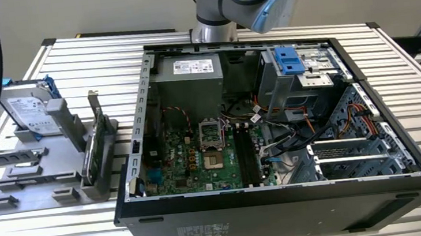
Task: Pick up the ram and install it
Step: 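Pick up the ram and move it above insertion slot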
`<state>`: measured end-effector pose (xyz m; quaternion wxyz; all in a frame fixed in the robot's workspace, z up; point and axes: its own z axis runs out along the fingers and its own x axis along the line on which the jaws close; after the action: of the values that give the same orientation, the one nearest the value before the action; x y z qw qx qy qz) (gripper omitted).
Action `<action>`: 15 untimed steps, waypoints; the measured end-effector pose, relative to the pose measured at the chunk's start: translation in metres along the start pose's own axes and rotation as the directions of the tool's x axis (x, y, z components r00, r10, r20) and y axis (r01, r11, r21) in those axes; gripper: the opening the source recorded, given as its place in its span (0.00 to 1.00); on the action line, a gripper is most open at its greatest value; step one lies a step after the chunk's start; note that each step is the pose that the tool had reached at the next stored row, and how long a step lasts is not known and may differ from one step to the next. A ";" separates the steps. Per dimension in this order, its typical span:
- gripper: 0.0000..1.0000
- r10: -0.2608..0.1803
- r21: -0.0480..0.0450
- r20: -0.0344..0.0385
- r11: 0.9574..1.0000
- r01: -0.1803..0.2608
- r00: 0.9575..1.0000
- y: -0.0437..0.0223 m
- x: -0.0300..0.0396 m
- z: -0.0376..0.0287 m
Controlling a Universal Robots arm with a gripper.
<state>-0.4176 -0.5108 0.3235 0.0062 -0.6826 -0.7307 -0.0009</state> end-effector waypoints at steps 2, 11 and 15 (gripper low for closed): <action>0.00 0.002 0.000 0.000 1.000 -0.002 1.000 -0.0001 0.0000 -0.0023; 0.00 0.015 0.000 0.000 1.000 -0.015 1.000 -0.0008 0.0002 -0.0129; 0.00 0.020 0.000 0.000 1.000 -0.020 1.000 -0.0010 0.0002 -0.0176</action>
<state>-0.4185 -0.5108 0.3411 0.0062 -0.6900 -0.7238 -0.0009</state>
